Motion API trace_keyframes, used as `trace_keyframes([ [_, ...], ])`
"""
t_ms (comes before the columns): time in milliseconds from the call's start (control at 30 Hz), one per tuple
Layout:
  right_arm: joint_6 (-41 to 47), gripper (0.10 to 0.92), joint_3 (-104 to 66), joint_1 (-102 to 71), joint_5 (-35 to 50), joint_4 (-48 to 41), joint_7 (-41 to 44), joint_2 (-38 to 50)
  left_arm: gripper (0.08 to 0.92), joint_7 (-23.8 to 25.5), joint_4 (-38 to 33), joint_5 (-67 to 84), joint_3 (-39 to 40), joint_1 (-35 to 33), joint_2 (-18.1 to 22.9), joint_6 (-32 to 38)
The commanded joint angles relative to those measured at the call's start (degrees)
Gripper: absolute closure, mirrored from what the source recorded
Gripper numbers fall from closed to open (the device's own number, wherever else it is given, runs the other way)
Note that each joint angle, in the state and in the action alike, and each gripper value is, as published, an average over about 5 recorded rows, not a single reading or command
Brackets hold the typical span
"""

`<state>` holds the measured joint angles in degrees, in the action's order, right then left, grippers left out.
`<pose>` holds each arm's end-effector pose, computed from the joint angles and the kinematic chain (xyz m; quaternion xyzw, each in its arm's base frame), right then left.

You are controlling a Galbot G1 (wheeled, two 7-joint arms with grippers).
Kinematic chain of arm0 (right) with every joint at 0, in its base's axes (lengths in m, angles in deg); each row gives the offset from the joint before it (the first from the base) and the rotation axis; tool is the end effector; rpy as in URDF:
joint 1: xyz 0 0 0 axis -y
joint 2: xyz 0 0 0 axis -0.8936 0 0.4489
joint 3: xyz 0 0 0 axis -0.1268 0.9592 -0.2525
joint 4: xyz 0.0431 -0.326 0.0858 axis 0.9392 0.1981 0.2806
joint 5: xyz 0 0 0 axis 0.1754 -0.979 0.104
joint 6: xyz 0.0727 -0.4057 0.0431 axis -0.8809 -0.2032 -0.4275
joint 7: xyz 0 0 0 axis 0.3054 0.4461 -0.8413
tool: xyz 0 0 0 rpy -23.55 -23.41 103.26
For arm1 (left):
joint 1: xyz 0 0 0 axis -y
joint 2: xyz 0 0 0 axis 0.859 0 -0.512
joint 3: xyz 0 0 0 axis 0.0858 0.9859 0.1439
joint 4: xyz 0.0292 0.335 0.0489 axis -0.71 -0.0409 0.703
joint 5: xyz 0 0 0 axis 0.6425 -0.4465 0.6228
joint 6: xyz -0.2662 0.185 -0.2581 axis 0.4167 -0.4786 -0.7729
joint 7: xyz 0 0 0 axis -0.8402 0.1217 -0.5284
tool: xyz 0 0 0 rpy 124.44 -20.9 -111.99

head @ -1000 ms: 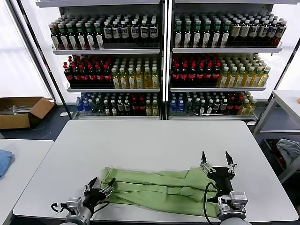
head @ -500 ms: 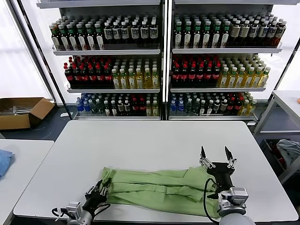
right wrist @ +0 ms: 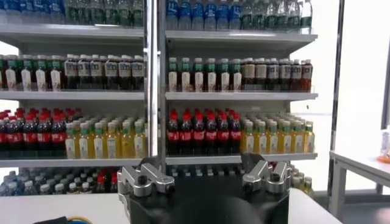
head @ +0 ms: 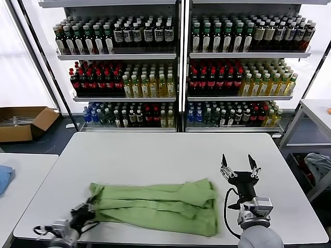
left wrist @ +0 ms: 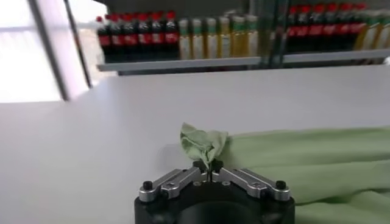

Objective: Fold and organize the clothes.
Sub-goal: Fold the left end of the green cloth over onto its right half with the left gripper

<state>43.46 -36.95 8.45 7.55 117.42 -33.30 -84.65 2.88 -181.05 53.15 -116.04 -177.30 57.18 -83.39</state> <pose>0.2802 0.0113 -0.2031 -0.0365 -0.9991 0.0176 0.0107 0.2638 0.1574 -0.3236 0.0059 -0.9782 -0.0574 0.1994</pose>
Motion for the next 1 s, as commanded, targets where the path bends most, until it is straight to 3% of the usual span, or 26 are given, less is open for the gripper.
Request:
trace_keyframes([
  [33, 0.3, 0.203, 0.5, 2.0, 0.2, -0.7, -0.3, -0.1, 0.910, 0.6, 9.7, 0.9, -22.7, 2.0, -20.4, 4.6],
  [167, 0.3, 0.203, 0.5, 1.5, 0.0, -0.8, -0.4, -0.7, 0.910, 1.7, 15.6, -1.8, -27.1, 4.3, -27.5, 6.2],
  [267, 0.3, 0.203, 0.4, 0.8, -0.3, -0.5, -0.5, -1.3, 0.910, 2.5, 13.6, -4.4, -25.3, 4.2, -26.9, 6.4],
  [467, -0.2, 0.203, -0.3, -2.0, -1.8, 0.6, -0.4, -1.9, 0.910, 2.5, 3.3, -5.5, -11.2, 3.7, -16.0, 3.5],
  [733, -1.1, 0.203, -1.2, -5.7, -3.7, 1.1, -0.3, -2.9, 0.910, 1.1, -5.0, -6.0, 5.7, 5.0, -1.3, -1.8],
  [1000, -2.4, 0.203, -1.9, -8.3, -4.0, 0.5, -0.2, -3.8, 0.910, 0.9, -8.9, -9.4, 15.0, 8.6, 3.4, -5.6],
])
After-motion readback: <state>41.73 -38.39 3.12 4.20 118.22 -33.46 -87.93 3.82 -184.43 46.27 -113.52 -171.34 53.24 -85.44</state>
